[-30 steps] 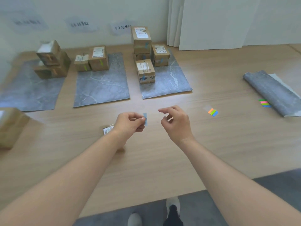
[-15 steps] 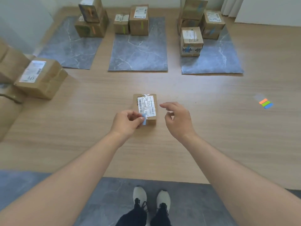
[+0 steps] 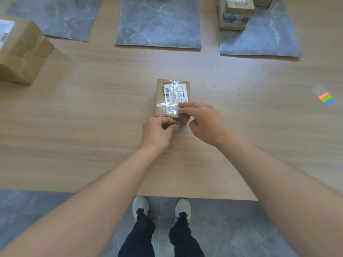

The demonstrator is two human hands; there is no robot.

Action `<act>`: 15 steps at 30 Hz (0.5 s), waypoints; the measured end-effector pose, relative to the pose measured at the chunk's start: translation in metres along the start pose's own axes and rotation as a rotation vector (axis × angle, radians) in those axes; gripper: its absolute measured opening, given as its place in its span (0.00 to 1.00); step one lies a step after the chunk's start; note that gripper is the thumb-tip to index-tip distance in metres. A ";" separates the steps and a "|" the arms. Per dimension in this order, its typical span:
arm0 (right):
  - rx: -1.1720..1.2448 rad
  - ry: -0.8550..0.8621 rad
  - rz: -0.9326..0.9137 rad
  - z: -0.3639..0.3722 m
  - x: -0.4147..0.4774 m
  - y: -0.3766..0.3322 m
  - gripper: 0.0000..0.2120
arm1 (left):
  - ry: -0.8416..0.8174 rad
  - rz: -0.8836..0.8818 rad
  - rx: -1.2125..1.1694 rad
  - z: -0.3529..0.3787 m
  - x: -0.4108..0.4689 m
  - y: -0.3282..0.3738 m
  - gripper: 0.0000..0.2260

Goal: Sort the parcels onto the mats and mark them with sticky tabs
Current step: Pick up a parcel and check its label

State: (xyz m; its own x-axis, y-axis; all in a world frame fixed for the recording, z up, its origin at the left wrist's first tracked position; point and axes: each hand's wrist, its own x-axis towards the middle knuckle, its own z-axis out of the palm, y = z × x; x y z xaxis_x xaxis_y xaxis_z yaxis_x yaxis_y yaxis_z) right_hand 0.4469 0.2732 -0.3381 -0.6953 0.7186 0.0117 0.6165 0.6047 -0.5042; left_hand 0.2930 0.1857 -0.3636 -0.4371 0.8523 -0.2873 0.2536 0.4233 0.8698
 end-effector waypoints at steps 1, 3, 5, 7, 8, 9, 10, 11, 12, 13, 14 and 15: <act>0.000 0.011 0.000 0.001 0.001 -0.001 0.29 | 0.014 0.015 0.009 0.002 0.000 -0.001 0.04; -0.002 0.022 -0.002 0.002 0.003 -0.001 0.28 | 0.040 0.055 0.037 0.004 -0.002 -0.001 0.02; 0.004 0.023 -0.006 0.002 0.004 -0.002 0.27 | 0.061 0.096 0.058 0.006 -0.003 -0.001 0.02; 0.018 0.012 0.007 0.000 0.005 -0.002 0.26 | 0.089 0.117 0.078 0.009 -0.004 0.000 0.03; 0.031 0.005 0.013 -0.001 0.005 -0.002 0.24 | 0.105 0.122 0.090 0.011 -0.004 0.000 0.03; 0.045 0.004 0.011 -0.001 0.005 -0.002 0.22 | 0.122 0.124 0.098 0.013 -0.005 0.001 0.03; 0.054 0.007 0.008 0.000 0.004 -0.003 0.20 | 0.136 0.122 0.099 0.014 -0.006 0.002 0.03; 0.055 0.015 0.008 0.002 0.004 -0.002 0.19 | 0.149 0.116 0.098 0.015 -0.006 0.003 0.03; 0.053 0.025 0.012 0.003 0.004 -0.002 0.18 | 0.160 0.108 0.095 0.016 -0.007 0.004 0.03; 0.053 0.031 0.020 0.004 0.004 -0.002 0.17 | 0.171 0.098 0.095 0.016 -0.007 0.005 0.03; 0.053 0.032 0.029 0.003 0.005 -0.002 0.17 | 0.179 0.090 0.095 0.017 -0.007 0.006 0.03; 0.051 0.036 0.032 0.003 0.005 -0.002 0.15 | 0.185 0.083 0.094 0.017 -0.008 0.007 0.03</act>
State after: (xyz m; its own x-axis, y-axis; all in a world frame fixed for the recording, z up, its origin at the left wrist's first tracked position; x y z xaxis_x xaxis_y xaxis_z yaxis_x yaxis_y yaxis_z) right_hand 0.4411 0.2749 -0.3398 -0.6612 0.7498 0.0258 0.6178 0.5637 -0.5482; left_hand 0.3130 0.1876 -0.3621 -0.5600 0.8182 -0.1303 0.3707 0.3881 0.8438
